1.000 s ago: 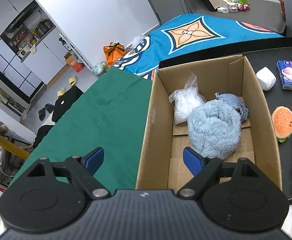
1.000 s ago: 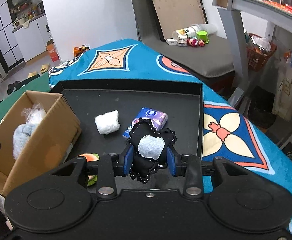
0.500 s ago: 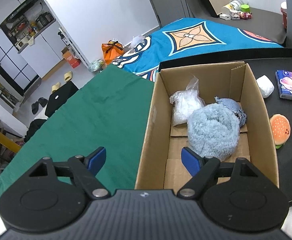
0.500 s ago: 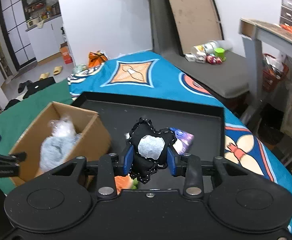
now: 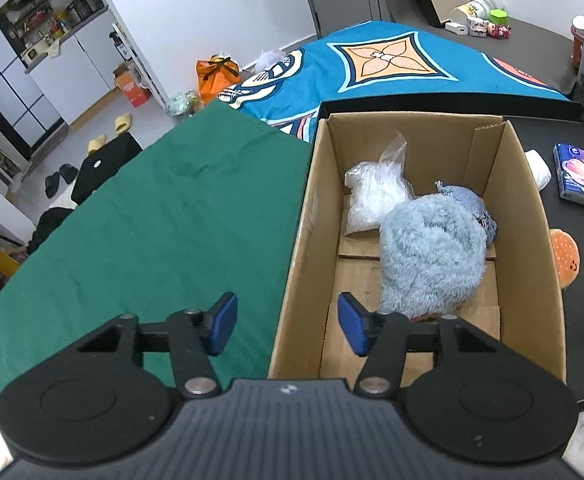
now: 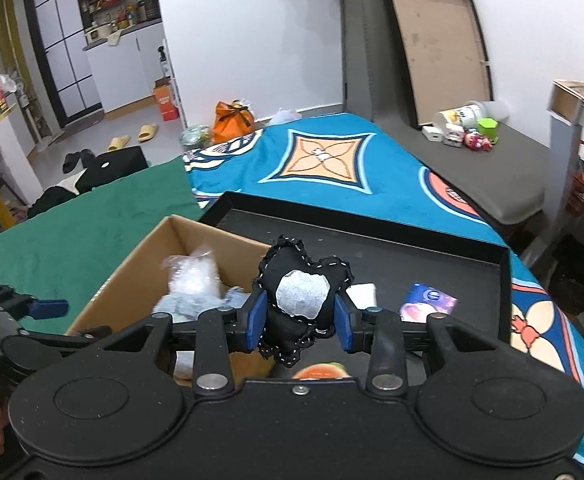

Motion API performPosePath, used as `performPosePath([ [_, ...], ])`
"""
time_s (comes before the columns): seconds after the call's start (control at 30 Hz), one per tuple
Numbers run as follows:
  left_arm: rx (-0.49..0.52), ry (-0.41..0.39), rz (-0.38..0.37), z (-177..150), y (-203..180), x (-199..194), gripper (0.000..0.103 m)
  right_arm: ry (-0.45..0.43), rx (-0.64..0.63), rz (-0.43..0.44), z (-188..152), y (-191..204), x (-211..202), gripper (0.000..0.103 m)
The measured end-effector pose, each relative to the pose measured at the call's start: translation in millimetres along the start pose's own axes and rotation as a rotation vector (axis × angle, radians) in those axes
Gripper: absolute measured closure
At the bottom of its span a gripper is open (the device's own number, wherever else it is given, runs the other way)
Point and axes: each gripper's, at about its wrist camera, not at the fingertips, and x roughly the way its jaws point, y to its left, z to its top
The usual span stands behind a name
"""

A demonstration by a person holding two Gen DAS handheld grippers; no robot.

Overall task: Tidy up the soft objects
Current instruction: 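Lift the black heart plush over the box and release it inside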

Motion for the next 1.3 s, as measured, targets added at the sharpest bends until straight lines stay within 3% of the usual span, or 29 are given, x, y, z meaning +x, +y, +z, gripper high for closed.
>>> performPosePath([
  [0.07,-0.005,0.007,-0.01,-0.7,1.5,1.5,0.056,0.005,-0.008,0.006,2.0,7.5,1.1,0.067],
  [0.23,-0.031,0.036,-0.049,-2.0,8.3,7.4,0.083,0.021,-0.025,0.023,5.7,26.6,4.7,0.067],
  [0.3,-0.042,0.04,-0.063,-2.8,11.2,8.6,0.088,0.027,-0.036,0.025,6.0,34.3,6.4,0.067],
  [0.7,-0.061,0.023,-0.115,-6.2,19.9,9.0,0.089,0.075,-0.037,0.034,4.2,65.7,14.5,0.064],
  [0.97,-0.067,0.022,-0.134,-7.1,22.7,10.5,0.089,0.099,-0.015,-0.024,-3.6,62.8,15.4,0.041],
  [1.3,-0.062,0.022,-0.126,-7.8,22.3,10.3,0.089,0.124,0.015,-0.05,-16.4,40.3,12.2,0.04],
])
